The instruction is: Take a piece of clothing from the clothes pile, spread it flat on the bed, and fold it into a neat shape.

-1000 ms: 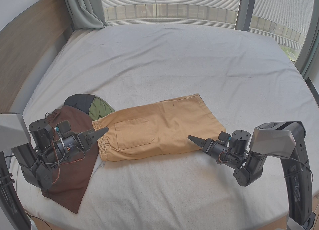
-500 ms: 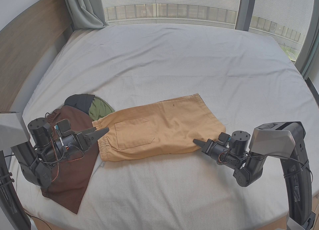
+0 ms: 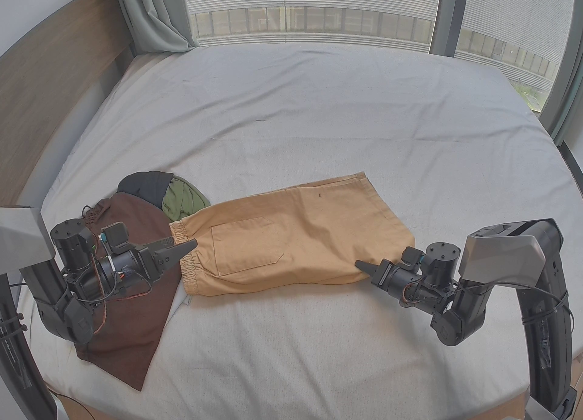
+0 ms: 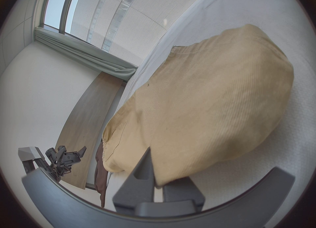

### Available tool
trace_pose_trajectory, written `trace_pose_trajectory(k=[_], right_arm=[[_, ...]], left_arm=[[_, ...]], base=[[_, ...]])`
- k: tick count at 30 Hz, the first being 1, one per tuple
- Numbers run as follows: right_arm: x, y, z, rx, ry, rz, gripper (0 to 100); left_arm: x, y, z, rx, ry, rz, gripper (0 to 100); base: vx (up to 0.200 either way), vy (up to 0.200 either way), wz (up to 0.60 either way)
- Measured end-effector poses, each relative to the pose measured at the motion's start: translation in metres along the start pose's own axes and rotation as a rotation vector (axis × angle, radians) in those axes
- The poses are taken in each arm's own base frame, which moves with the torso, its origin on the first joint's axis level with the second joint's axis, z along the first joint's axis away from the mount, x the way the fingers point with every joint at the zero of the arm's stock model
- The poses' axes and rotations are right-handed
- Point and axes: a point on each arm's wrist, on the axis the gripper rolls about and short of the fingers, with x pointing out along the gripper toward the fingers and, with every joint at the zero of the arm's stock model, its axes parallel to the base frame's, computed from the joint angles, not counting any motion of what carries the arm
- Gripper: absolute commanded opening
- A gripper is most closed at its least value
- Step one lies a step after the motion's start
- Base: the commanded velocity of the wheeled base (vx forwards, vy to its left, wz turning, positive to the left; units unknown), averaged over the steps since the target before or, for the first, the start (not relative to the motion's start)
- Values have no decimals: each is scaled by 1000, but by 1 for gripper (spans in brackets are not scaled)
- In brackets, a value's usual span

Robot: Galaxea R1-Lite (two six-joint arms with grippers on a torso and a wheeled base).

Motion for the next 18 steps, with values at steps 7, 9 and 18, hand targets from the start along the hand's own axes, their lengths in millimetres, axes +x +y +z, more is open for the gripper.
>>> trace_pose_trajectory(k=[7, 9, 18], right_arm=[[-15, 6, -1, 0, 23, -21, 0], [-19, 8, -2, -6, 29, -26, 0], [-41, 17, -8, -4, 74, -55, 0]], left_arm=[[0, -2, -3, -9, 11, -1, 100], [0, -2, -3, -10, 11, -2, 100], [-1, -4, -3, -8, 11, -5, 100]], base=[[0, 0, 0], [0, 0, 0], [0, 0, 0]])
